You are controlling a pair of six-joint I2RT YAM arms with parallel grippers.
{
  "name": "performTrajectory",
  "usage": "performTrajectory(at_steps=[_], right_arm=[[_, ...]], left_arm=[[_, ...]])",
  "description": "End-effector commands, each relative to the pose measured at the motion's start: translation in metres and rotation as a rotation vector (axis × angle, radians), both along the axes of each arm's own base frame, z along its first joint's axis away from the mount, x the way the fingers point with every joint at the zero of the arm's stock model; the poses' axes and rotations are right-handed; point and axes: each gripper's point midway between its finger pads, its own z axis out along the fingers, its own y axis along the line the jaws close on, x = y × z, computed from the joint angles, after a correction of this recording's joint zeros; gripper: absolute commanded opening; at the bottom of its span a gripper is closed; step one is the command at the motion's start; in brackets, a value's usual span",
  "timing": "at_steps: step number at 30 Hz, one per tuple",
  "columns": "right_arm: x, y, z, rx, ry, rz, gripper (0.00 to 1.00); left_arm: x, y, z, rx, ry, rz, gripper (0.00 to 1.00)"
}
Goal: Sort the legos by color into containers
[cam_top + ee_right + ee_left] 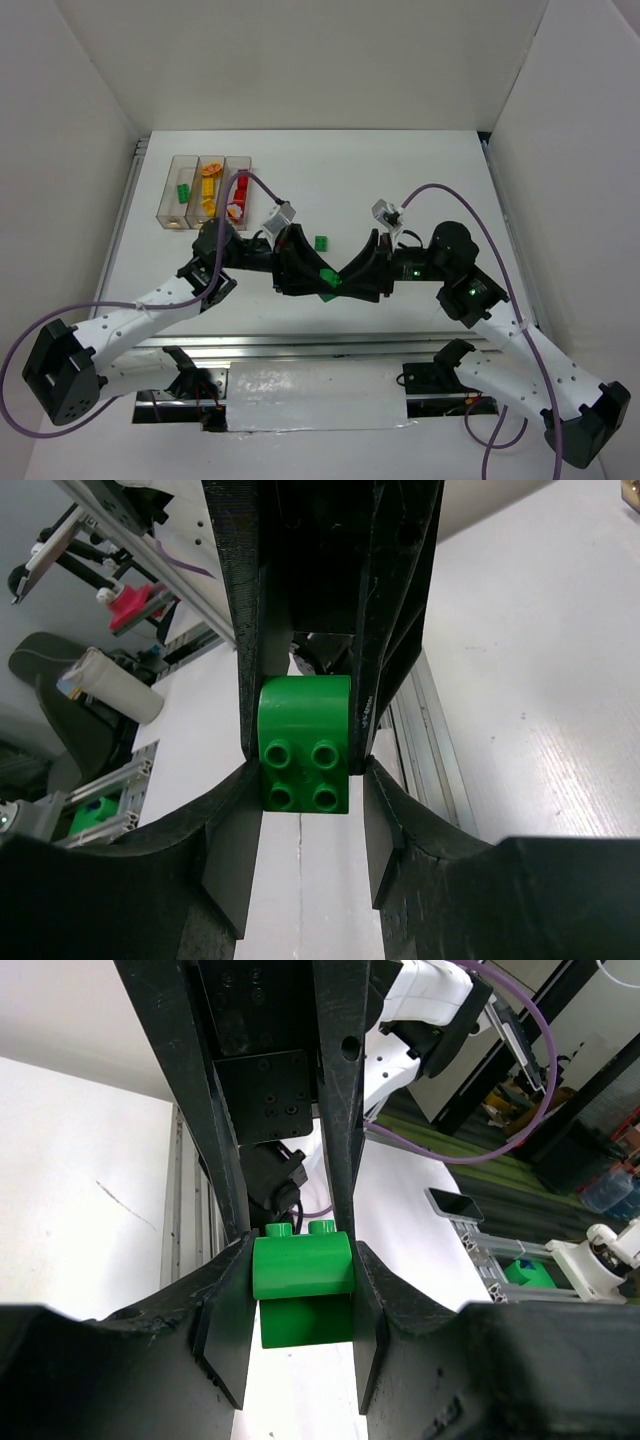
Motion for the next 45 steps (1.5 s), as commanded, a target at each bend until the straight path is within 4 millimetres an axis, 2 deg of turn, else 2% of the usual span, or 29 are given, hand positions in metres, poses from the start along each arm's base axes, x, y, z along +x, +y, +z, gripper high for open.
performTrajectory(at_steps=[1, 3, 4, 6, 7, 8, 9, 10, 17, 21, 24, 30, 33, 35, 36, 38, 40, 45], right_arm=[[-0.003, -0.002, 0.009, 0.04, -0.078, 0.007, 0.0], [-0.004, -0.002, 0.009, 0.042, -0.083, 0.004, 0.0], [-0.006, -0.002, 0.01, 0.046, -0.091, 0.019, 0.0], [-0.009, -0.003, 0.013, 0.058, -0.1, 0.027, 0.0], [-0.01, -0.003, 0.012, 0.06, -0.101, 0.028, 0.0], [-0.01, -0.004, 0.014, 0.065, -0.104, 0.024, 0.0], [-0.01, -0.004, 0.014, 0.068, -0.105, 0.022, 0.0], [-0.009, -0.004, 0.014, 0.069, -0.105, 0.015, 0.0], [0.0, -0.005, 0.011, 0.061, -0.1, -0.039, 0.0], [0.0, -0.006, 0.012, 0.073, -0.116, -0.05, 0.0], [-0.005, -0.008, 0.017, 0.094, -0.137, -0.042, 0.0], [-0.001, -0.011, 0.025, 0.119, -0.162, -0.082, 0.0], [0.003, -0.012, 0.029, 0.129, -0.161, -0.113, 0.0], [0.007, -0.014, 0.031, 0.128, -0.159, -0.139, 0.0], [0.01, -0.015, 0.032, 0.13, -0.157, -0.156, 0.0], [0.01, -0.015, 0.033, 0.131, -0.156, -0.156, 0.0], [0.01, -0.014, 0.032, 0.127, -0.149, -0.147, 0.0], [0.009, -0.009, 0.027, 0.121, -0.135, -0.113, 0.0]], left_arm=[[-0.007, 0.003, 0.032, -0.067, -0.114, -0.002, 0.0], [-0.007, 0.002, 0.032, -0.063, -0.107, -0.007, 0.02], [-0.006, 0.001, 0.032, -0.061, -0.101, -0.005, 0.13], [-0.002, 0.0, 0.032, -0.057, -0.09, 0.011, 0.26], [-0.001, -0.001, 0.031, -0.056, -0.083, 0.02, 0.51], [0.002, -0.001, 0.032, -0.057, -0.076, 0.036, 0.65], [0.003, -0.001, 0.031, -0.052, -0.064, 0.046, 0.9], [0.006, -0.002, 0.03, -0.05, -0.056, 0.057, 0.99], [0.022, -0.004, 0.034, -0.054, -0.009, 0.154, 1.0], [0.054, 0.002, 0.027, -0.013, 0.046, 0.363, 1.0], [0.06, 0.009, 0.024, 0.0, 0.072, 0.43, 1.0], [0.056, 0.013, 0.024, -0.005, 0.074, 0.437, 1.0], [0.044, 0.012, 0.024, -0.023, 0.05, 0.371, 0.99], [0.028, 0.013, 0.023, -0.047, 0.04, 0.29, 1.0], [0.021, 0.015, 0.031, -0.085, 0.021, 0.267, 0.99], [0.016, 0.016, 0.03, -0.095, 0.02, 0.25, 0.99], [0.016, 0.019, 0.032, -0.096, 0.01, 0.261, 0.99], [0.03, 0.025, 0.044, -0.109, 0.018, 0.357, 1.0]])
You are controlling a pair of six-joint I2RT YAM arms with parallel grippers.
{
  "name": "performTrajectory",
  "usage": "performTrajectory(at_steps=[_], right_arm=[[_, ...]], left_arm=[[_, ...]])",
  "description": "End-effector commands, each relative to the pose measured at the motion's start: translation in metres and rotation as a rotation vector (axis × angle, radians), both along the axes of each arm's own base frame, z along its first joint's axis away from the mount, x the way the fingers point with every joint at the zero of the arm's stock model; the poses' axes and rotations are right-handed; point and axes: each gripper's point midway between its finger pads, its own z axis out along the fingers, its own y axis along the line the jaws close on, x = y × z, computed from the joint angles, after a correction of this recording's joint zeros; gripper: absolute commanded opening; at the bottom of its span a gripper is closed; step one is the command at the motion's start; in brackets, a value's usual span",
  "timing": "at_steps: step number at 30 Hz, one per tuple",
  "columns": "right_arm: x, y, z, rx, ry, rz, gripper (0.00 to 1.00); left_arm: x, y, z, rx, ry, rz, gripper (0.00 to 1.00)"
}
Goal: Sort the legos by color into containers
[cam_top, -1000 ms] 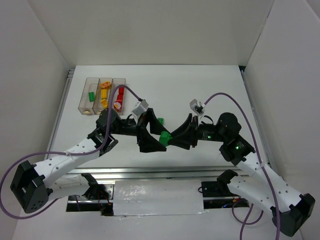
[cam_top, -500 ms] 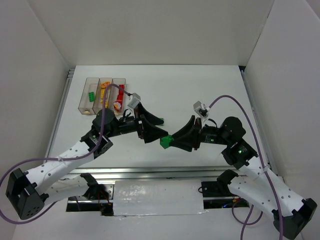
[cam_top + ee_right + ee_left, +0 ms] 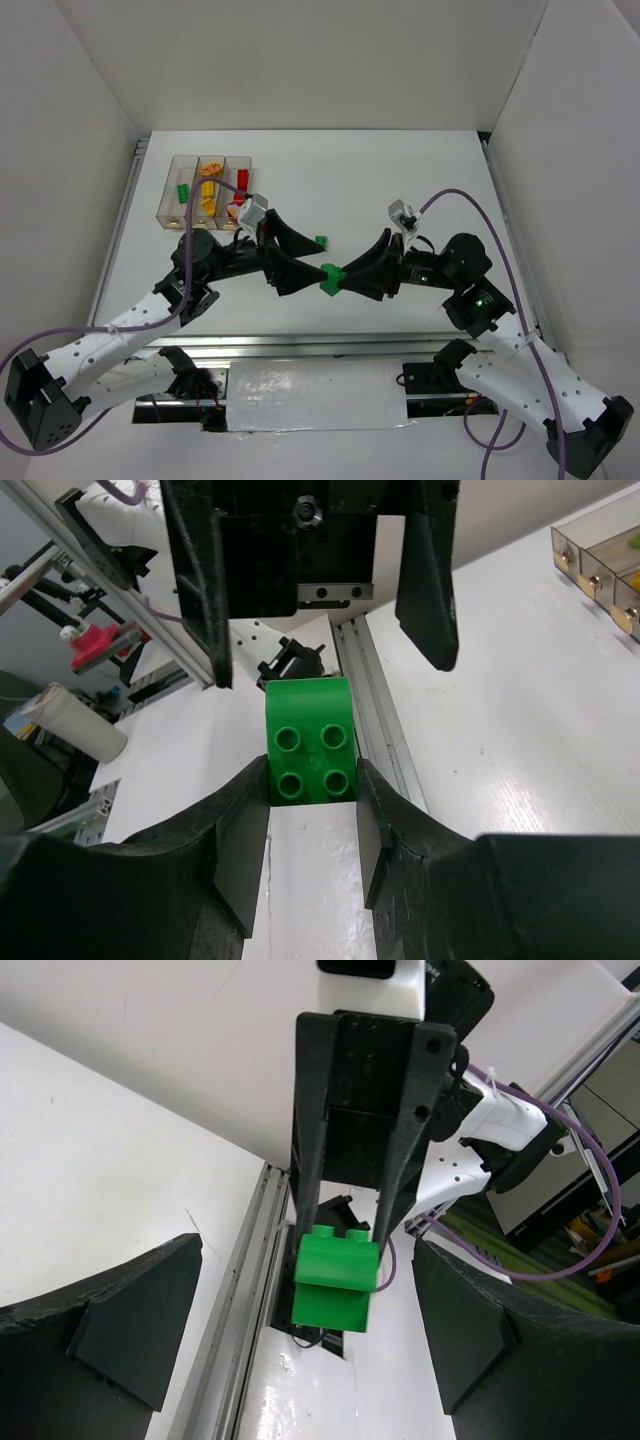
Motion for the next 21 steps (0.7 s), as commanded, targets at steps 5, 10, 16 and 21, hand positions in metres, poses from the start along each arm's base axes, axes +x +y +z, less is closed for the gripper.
performTrajectory(at_steps=[5, 10, 16, 21], right_arm=[[0.009, 0.003, 0.009, 0.033, -0.029, -0.017, 0.0], [0.035, -0.002, 0.005, 0.033, 0.019, -0.143, 0.0], [0.029, -0.007, 0.031, 0.101, -0.039, -0.093, 0.0], [0.02, -0.003, 0.04, 0.121, -0.051, -0.019, 0.0]], left_arm=[[0.017, 0.01, 0.033, -0.052, -0.036, 0.116, 0.99], [0.016, 0.018, 0.043, -0.083, -0.07, 0.138, 1.0], [-0.001, 0.017, 0.029, -0.077, -0.071, 0.047, 1.0], [-0.015, 0.008, 0.034, -0.13, -0.076, -0.078, 0.99]])
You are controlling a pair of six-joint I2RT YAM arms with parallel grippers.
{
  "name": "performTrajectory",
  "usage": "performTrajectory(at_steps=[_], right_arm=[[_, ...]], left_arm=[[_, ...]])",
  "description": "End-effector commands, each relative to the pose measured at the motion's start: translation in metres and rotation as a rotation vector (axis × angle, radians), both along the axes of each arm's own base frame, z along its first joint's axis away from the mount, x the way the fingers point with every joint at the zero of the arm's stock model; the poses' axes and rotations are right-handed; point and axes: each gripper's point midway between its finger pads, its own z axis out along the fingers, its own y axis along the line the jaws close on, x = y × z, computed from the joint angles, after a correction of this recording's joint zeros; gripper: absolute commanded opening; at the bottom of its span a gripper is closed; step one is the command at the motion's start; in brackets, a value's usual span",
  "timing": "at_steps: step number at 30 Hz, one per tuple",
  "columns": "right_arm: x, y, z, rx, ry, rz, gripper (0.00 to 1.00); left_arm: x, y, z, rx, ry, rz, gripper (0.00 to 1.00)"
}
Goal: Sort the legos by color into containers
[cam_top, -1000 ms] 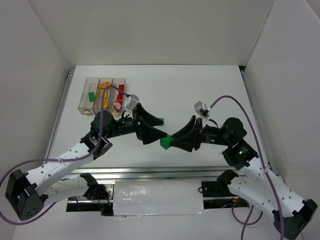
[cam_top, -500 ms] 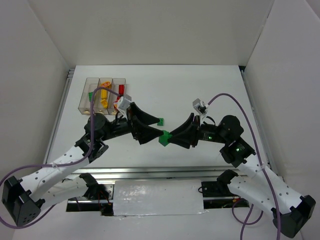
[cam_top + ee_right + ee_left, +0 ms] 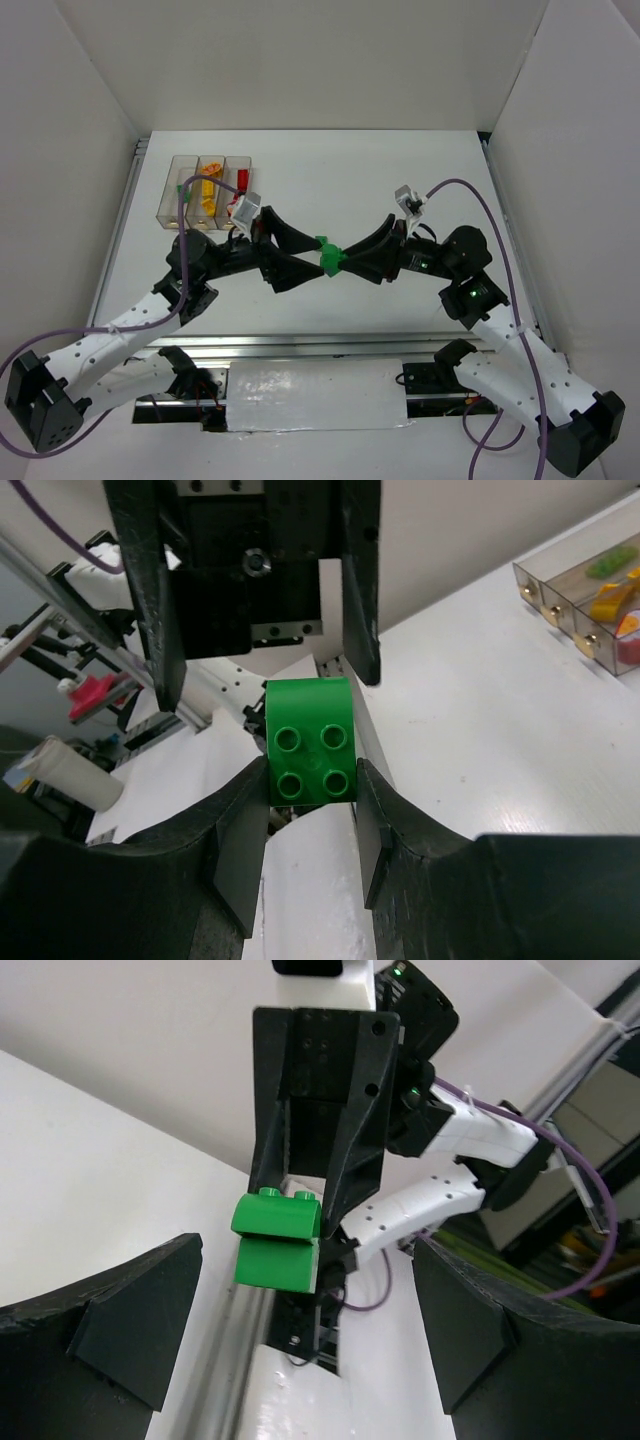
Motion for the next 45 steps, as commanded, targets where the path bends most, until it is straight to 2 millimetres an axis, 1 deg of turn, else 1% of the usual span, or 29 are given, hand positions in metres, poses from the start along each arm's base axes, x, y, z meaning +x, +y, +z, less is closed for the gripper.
performTrajectory(at_steps=[1, 5, 10, 13, 14, 20, 26, 30, 32, 35, 36, 37, 39, 40, 43, 44, 45], right_arm=[[-0.012, 0.0, 0.029, 0.063, -0.092, 0.062, 0.0], [-0.011, -0.001, 0.033, 0.072, -0.096, 0.051, 0.0], [-0.009, -0.001, 0.042, 0.07, -0.096, 0.046, 0.0], [-0.007, -0.002, 0.047, 0.071, -0.103, 0.026, 0.0], [-0.007, -0.003, 0.049, 0.072, -0.106, 0.024, 0.0], [-0.004, -0.003, 0.053, 0.095, -0.096, -0.001, 0.0], [-0.008, -0.001, 0.055, 0.106, -0.1, 0.044, 0.0], [-0.009, 0.0, 0.056, 0.116, -0.098, 0.05, 0.0], [-0.009, 0.001, 0.054, 0.114, -0.089, 0.06, 0.0], [-0.011, 0.002, 0.054, 0.123, -0.082, 0.077, 0.0], [-0.011, 0.001, 0.054, 0.126, -0.082, 0.075, 0.0], [-0.011, 0.002, 0.053, 0.124, -0.079, 0.08, 0.0], [-0.01, 0.002, 0.051, 0.118, -0.073, 0.08, 0.0], [-0.011, 0.003, 0.049, 0.115, -0.071, 0.084, 0.0], [-0.012, 0.003, 0.045, 0.107, -0.065, 0.095, 0.0], [-0.011, 0.003, 0.043, 0.102, -0.061, 0.093, 0.0], [-0.011, 0.003, 0.041, 0.098, -0.06, 0.09, 0.0]], left_arm=[[-0.019, -0.001, 0.019, -0.082, -0.062, -0.112, 0.99], [-0.016, -0.007, 0.018, -0.073, -0.05, -0.121, 0.97], [-0.014, -0.008, 0.018, -0.065, -0.046, -0.112, 0.97], [-0.019, -0.007, 0.018, -0.074, -0.05, -0.126, 0.97], [-0.022, -0.007, 0.022, -0.087, -0.056, -0.135, 0.97], [-0.034, -0.006, 0.028, -0.103, -0.089, -0.181, 0.98], [-0.04, -0.009, 0.03, -0.111, -0.102, -0.212, 0.94], [-0.042, -0.013, 0.031, -0.109, -0.107, -0.226, 0.87], [-0.04, -0.014, 0.031, -0.108, -0.108, -0.22, 0.85], [-0.037, -0.017, 0.029, -0.097, -0.104, -0.215, 0.74], [-0.036, -0.018, 0.028, -0.093, -0.101, -0.216, 0.65], [-0.035, -0.019, 0.027, -0.088, -0.1, -0.217, 0.61], [-0.033, -0.02, 0.028, -0.088, -0.1, -0.208, 0.56], [-0.032, -0.02, 0.028, -0.083, -0.097, -0.205, 0.56], [-0.028, -0.021, 0.028, -0.072, -0.099, -0.181, 0.46], [-0.027, -0.021, 0.03, -0.072, -0.107, -0.174, 0.38], [-0.027, -0.021, 0.031, -0.069, -0.106, -0.172, 0.33]])
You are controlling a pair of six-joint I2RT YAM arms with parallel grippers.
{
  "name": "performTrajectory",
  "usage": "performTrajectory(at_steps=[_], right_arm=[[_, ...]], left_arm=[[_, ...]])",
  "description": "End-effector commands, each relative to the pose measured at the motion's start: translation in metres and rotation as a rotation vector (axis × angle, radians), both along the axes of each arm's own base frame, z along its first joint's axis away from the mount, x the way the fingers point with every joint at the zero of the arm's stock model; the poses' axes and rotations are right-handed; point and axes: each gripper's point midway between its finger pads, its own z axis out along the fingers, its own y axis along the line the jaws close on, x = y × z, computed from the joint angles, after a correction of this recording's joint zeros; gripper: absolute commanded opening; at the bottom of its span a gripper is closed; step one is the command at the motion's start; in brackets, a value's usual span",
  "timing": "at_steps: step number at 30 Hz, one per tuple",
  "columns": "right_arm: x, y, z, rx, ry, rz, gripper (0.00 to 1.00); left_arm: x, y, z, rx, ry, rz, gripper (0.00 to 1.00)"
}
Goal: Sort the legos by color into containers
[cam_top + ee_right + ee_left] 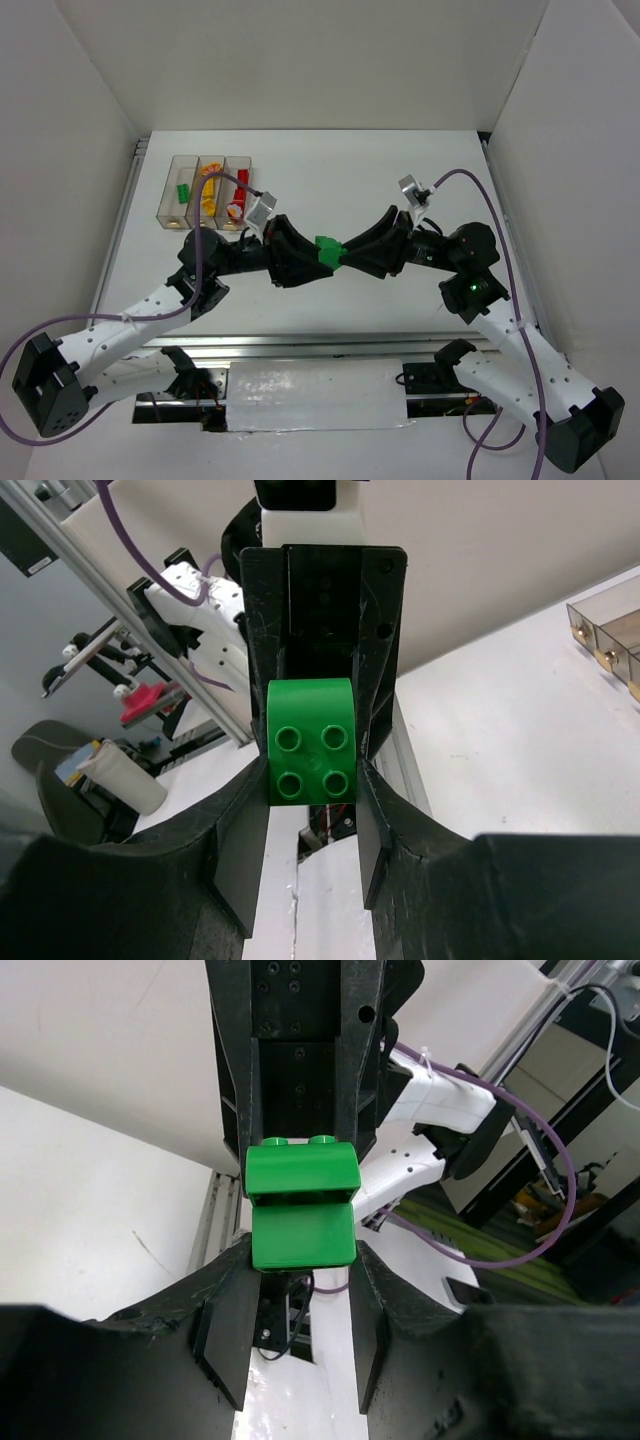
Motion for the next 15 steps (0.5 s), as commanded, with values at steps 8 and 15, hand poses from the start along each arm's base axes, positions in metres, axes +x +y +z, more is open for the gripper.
performTrajectory(at_steps=[8, 15], right_arm=[[0.008, -0.001, -0.008, -0.027, -0.021, -0.042, 0.0], [0.024, -0.007, -0.013, -0.069, -0.02, -0.16, 0.0]], left_arm=[[0.007, 0.002, 0.03, 0.008, -0.105, 0.077, 0.04], [0.015, 0.006, 0.022, 0.054, -0.109, 0.127, 0.0]])
